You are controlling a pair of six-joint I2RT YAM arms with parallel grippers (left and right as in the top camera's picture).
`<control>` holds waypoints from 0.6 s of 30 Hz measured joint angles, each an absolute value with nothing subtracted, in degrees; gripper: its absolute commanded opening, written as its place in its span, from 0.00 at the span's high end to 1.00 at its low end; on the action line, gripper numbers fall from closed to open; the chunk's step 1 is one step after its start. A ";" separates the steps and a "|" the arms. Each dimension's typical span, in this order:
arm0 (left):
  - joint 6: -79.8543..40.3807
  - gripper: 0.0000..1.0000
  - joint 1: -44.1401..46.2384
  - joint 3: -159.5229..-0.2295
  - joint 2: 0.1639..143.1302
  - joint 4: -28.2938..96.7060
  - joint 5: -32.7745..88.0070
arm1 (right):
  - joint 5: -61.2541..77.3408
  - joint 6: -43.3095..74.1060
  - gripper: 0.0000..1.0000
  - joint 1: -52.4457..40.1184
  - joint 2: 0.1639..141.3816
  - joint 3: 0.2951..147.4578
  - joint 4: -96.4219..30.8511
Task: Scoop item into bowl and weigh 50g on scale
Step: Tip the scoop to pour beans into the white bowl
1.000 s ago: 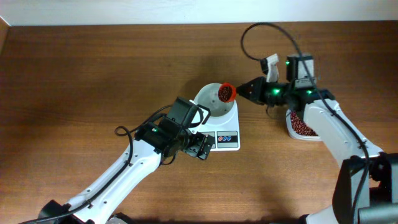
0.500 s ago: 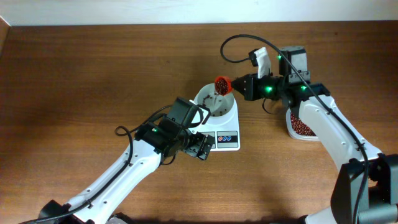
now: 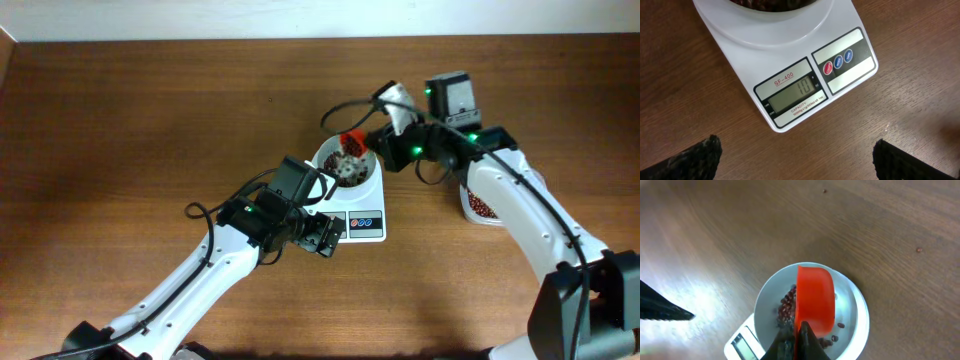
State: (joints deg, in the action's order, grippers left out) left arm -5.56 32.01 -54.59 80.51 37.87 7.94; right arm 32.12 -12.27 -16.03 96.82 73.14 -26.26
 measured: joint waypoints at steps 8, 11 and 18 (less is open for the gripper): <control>-5.56 0.01 32.01 -54.59 80.51 37.87 7.94 | 29.32 -21.08 0.96 -16.93 96.16 73.14 -27.18; -5.56 0.01 32.01 -54.59 80.51 37.87 7.94 | 29.12 -25.17 0.96 -16.93 95.72 73.14 -27.33; -5.56 0.01 32.01 -54.59 80.51 37.87 7.94 | 28.88 -32.12 0.96 -16.93 94.98 73.19 -27.46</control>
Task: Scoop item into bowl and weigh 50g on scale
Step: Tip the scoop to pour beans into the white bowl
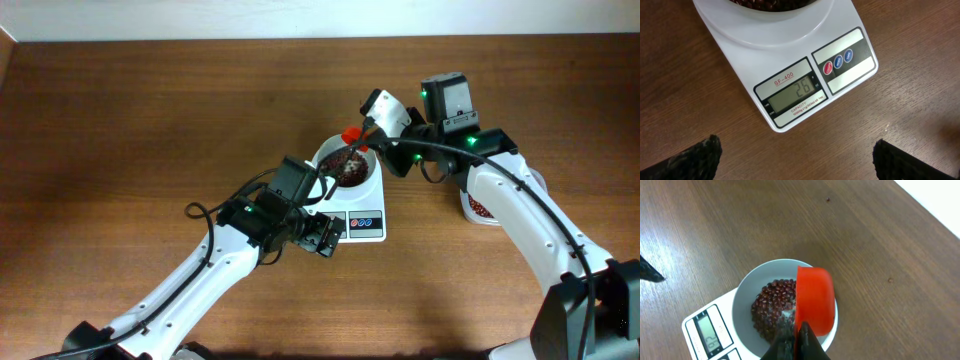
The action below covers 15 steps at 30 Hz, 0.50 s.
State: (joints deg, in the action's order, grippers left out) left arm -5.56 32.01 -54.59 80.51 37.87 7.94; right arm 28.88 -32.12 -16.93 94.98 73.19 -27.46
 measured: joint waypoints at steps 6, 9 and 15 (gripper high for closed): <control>-5.56 0.01 32.01 -54.59 80.51 37.87 7.94 | 28.67 -36.86 0.96 -16.93 93.38 74.37 -27.55; -5.56 0.01 32.01 -54.59 80.51 37.87 7.94 | 28.67 -37.76 0.96 -16.93 92.18 74.83 -27.75; -5.56 0.01 32.01 -54.59 80.51 37.87 7.94 | 28.51 -37.60 0.96 -16.93 92.16 74.85 -29.04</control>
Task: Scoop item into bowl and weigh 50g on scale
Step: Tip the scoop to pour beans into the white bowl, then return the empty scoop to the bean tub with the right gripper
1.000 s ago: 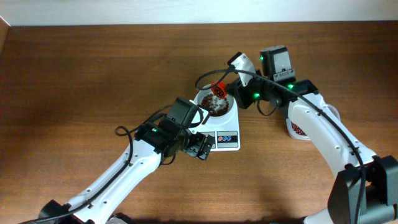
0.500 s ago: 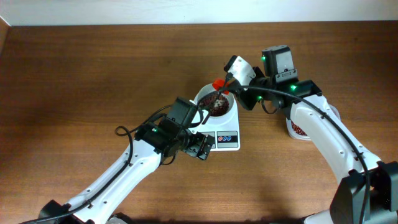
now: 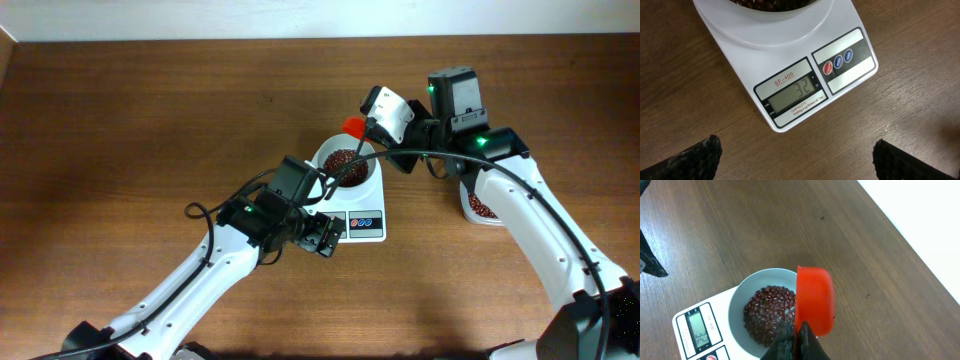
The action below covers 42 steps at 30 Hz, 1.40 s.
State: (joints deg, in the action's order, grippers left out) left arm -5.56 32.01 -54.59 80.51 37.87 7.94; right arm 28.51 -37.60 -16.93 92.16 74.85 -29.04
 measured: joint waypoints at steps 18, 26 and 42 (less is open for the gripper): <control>-5.56 0.01 32.01 -54.57 80.53 37.87 7.92 | 48.97 -0.14 0.96 18.09 91.96 76.73 -58.37; -5.56 0.01 32.01 -54.52 80.53 37.87 7.94 | 22.41 0.05 0.96 22.87 91.96 76.77 -66.59; -5.56 0.01 32.01 -54.52 80.53 37.87 7.94 | 9.19 4.34 0.96 18.59 98.08 76.71 -62.83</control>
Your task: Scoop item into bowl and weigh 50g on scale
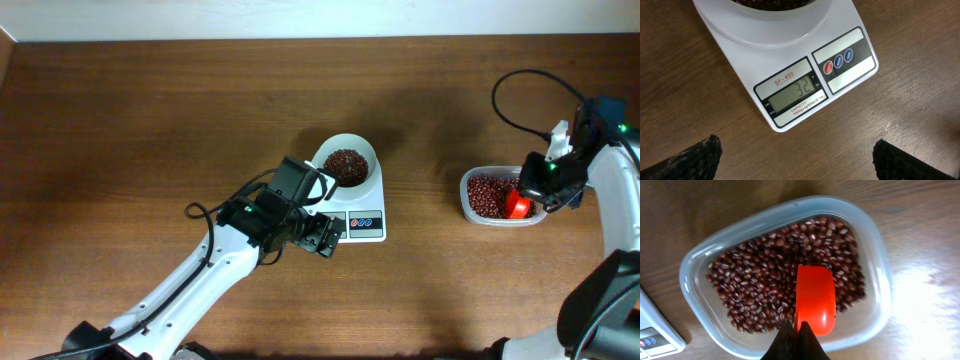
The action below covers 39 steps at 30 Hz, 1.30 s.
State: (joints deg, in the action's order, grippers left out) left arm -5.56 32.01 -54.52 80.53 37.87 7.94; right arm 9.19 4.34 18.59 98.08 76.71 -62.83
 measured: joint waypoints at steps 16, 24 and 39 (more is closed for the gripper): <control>-5.56 0.01 32.01 -54.52 80.53 37.87 7.94 | 29.71 -0.01 0.96 27.77 99.74 71.59 -55.13; -5.56 0.01 32.01 -54.52 80.53 37.87 7.94 | 33.80 -1.54 0.96 28.12 99.74 67.94 -50.35; -5.56 0.01 32.01 -54.52 80.53 37.87 7.94 | 46.68 -7.68 0.96 36.42 100.05 67.57 -53.58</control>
State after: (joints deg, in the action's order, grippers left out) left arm -5.56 32.01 -54.52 80.53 37.87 7.94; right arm 46.68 -7.68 36.42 100.05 67.57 -53.58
